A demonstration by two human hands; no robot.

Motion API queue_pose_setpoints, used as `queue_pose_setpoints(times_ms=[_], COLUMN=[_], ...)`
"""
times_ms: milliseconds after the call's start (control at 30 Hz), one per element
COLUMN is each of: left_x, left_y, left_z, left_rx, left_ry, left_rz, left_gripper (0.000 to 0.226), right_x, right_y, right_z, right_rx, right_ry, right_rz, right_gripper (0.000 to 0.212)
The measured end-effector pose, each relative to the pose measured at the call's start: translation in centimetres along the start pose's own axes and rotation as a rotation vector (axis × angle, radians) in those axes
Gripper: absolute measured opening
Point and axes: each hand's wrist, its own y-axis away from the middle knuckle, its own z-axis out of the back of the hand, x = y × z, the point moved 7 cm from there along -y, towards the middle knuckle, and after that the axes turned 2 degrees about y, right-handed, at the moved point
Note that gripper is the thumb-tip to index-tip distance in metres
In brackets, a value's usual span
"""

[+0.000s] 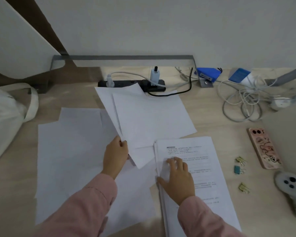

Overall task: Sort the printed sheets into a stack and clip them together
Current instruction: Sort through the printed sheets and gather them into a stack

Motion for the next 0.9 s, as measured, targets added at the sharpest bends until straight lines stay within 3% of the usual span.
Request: queue_pose_setpoints(times_ms=[200,267,367,433,533,600,767,833,900], left_x=[-0.6,-0.8,-1.3,-1.9,-3.2,-4.2,-6.2,-6.8,-6.5], left_y=[2.7,3.7,5.1,5.8,6.6,6.9,7.5,6.6,5.2], left_z=[6.3,8.6,10.9,11.9,13.6,15.5,20.5,20.5,19.3], left_rx=[-0.012,-0.008,0.026,0.057,0.046,-0.044,-0.38,-0.344,-0.156], left_ry=[0.182,0.265,0.409,0.499,0.599,0.599,0.237,0.029,-0.072], left_rz=[-0.117,-0.127,-0.12,-0.128,-0.181,-0.298,-0.586,-0.612,-0.526], left_gripper=[0.019,0.015,0.019,0.023,0.019,0.03,0.045,0.06,0.059], right_x=[0.4,2.5,7.5,10.8,14.2,15.4,16.7,16.6,16.1], right_y=[0.1,0.1,-0.3,-0.5,-0.1,0.1,0.1,0.1,0.2], right_z=[-0.1,1.1,2.6,3.8,6.3,7.9,11.5,11.6,11.3], right_rx=[-0.01,-0.131,-0.099,-0.134,-0.216,-0.078,0.262,0.423,0.505], right_ry=[-0.049,-0.036,-0.133,-0.194,-0.431,-0.639,-0.747,-0.707,-0.631], right_rz=[0.006,0.137,0.326,0.442,0.533,0.455,0.364,0.36,0.376], right_gripper=[0.073,0.085,0.091,0.075,0.035,0.02,0.024,0.017,0.014])
